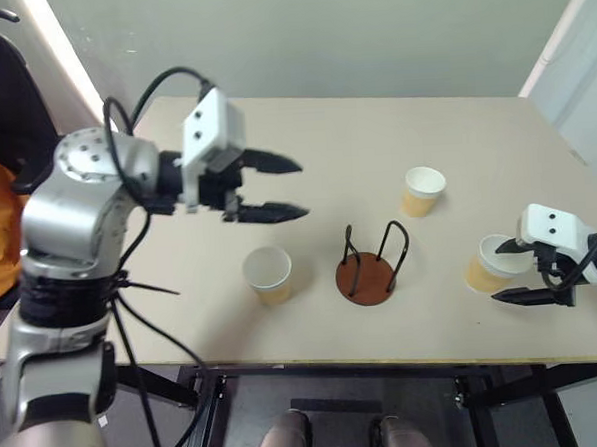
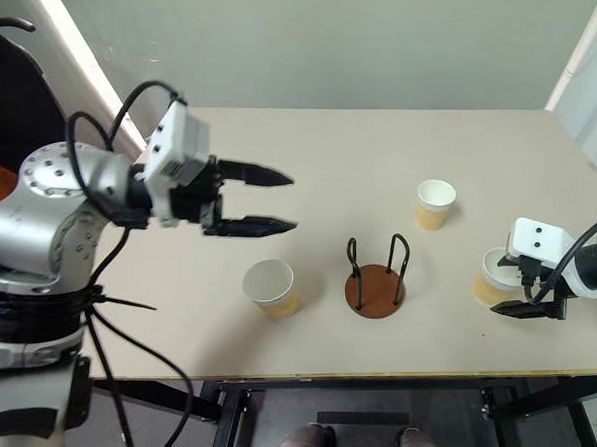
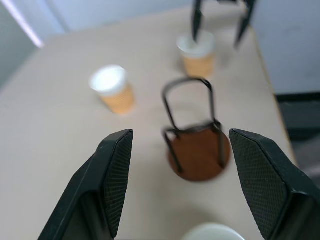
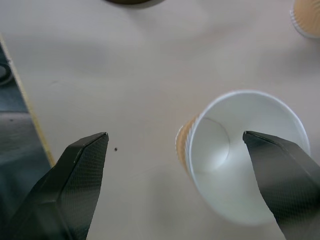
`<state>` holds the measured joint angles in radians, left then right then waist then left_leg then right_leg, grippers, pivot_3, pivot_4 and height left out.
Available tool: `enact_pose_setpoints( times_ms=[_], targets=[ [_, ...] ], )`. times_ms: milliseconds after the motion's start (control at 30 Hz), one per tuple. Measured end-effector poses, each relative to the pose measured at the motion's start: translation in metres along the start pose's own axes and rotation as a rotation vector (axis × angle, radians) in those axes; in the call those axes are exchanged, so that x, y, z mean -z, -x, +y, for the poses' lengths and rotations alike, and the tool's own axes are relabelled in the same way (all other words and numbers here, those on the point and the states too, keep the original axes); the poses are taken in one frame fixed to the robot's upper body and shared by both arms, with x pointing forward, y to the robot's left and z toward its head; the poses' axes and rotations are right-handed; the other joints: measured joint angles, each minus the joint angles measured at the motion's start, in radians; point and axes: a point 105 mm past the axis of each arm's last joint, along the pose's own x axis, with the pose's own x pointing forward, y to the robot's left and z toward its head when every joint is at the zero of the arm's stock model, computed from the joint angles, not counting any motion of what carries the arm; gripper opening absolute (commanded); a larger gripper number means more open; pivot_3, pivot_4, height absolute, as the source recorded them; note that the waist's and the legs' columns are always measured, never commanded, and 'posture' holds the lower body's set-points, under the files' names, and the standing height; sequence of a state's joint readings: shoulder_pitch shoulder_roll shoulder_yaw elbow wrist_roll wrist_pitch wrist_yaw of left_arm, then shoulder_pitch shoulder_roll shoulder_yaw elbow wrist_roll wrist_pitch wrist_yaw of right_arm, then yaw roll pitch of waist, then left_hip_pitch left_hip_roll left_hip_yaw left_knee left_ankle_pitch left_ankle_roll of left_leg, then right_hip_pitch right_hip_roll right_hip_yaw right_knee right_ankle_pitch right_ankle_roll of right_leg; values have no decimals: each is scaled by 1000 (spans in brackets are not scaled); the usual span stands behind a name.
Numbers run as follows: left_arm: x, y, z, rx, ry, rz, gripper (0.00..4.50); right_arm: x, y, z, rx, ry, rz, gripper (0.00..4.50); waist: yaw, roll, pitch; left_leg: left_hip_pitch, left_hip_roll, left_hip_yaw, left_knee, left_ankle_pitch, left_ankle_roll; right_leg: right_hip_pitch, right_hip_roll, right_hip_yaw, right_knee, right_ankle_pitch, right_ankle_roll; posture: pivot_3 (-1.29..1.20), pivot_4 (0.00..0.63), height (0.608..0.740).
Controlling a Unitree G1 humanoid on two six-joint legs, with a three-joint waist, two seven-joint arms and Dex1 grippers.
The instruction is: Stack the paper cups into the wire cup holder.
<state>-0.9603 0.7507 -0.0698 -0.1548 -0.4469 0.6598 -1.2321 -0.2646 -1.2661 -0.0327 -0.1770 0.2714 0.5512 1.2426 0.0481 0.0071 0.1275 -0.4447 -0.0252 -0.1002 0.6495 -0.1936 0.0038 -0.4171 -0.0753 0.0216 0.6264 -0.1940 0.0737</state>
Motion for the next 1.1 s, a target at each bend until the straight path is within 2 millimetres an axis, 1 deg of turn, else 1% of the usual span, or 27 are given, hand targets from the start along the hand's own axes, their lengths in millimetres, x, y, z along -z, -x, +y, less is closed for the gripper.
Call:
enact_pose_setpoints(
  times_ms=[33,67,133,200,267,400,500,567,600,667,700,733,767,833,867,933,1033,1100],
  targets=[
    [-2,-7,0,4,1,-3,3272,1,-3,0,-2,-7,-3,4500,-1,0,0,0,0,2,0,0,1,0,0,2,0,0,0,0,150,740],
    [-1,-14,-2,16,0,7,3288,2,-7,-1,1,-10,-2,4315,-3,0,0,1,0,4,0,-3,5,0,0,3,0,2,3,0,150,740],
    [1,-18,-6,36,5,26,3294,7,-10,-3,6,-11,17,3900,-9,1,0,1,0,4,0,-3,5,-1,0,3,0,3,5,0,150,740],
    [0,-17,-9,52,7,32,3294,13,-9,-6,26,-14,41,3253,-18,0,1,1,1,5,0,-4,4,-2,1,3,0,3,5,0,150,740],
    [-2,-15,-13,73,4,38,3294,14,-10,-8,39,-13,43,2533,-23,0,0,2,2,6,-1,-4,3,-2,1,3,0,2,5,0,150,740],
    [0,-10,-15,81,8,57,3294,12,-14,-8,39,-8,29,1131,-24,1,0,2,2,6,-1,-4,3,-2,1,4,0,2,5,0,150,740],
    [6,-4,-16,75,18,88,3294,3,-11,-11,44,16,6,95,-24,1,1,2,1,6,-1,-4,3,-2,1,5,0,2,5,0,150,740],
    [8,-2,-15,69,20,99,3294,-14,-5,-13,34,51,-43,36,-25,1,1,2,1,6,-1,-4,4,-2,1,5,0,1,4,0,150,740],
    [8,0,-15,65,20,101,3294,-26,-1,-13,18,62,-84,36,-26,1,1,2,1,7,-1,-4,4,-2,1,5,0,1,3,0,150,740],
    [9,2,-14,55,21,109,3294,-62,17,-12,-19,97,-215,36,-28,2,1,2,1,7,-2,-3,3,-3,1,5,0,-6,-5,0,150,740],
    [11,3,-14,51,26,112,3294,-84,28,-11,-30,133,-290,36,-29,2,1,2,1,8,-2,-2,1,-3,1,5,1,-7,-6,0,150,740],
    [13,4,-15,51,34,116,3294,-108,41,-9,-33,187,-369,36,-30,2,1,2,1,8,-2,1,-4,-3,2,5,1,-7,-7,0,150,740],
    [15,4,-16,53,37,118,3294,-125,51,-6,-31,241,-421,36,-31,2,1,2,2,7,-3,1,-5,-3,2,5,1,-8,-7,0,150,740],
    [17,5,-17,51,41,125,3294,-152,64,0,-47,326,-505,36,-32,1,0,2,2,6,-3,1,-4,-3,2,4,1,-9,-8,0,150,740],
    [17,7,-17,47,42,129,3294,-160,63,4,-68,354,-526,36,-33,1,0,2,2,6,-3,1,-4,-3,2,4,1,-9,-8,0,150,740],
    [18,9,-16,38,41,139,3294,-174,54,15,-146,416,-543,36,-33,1,1,2,2,6,-3,1,-3,-4,2,4,1,-9,-8,0,150,740],
    [20,10,-16,34,45,143,3294,-174,26,30,-273,472,-494,36,-31,1,1,1,2,4,-3,0,-3,-4,2,4,1,-9,-9,0,150,740],
    [19,10,-16,29,44,144,3294,-173,11,31,-299,500,-460,36,-30,1,1,1,1,4,-2,0,-2,-5,1,4,2,-8,-10,0,150,740]
  ],
)
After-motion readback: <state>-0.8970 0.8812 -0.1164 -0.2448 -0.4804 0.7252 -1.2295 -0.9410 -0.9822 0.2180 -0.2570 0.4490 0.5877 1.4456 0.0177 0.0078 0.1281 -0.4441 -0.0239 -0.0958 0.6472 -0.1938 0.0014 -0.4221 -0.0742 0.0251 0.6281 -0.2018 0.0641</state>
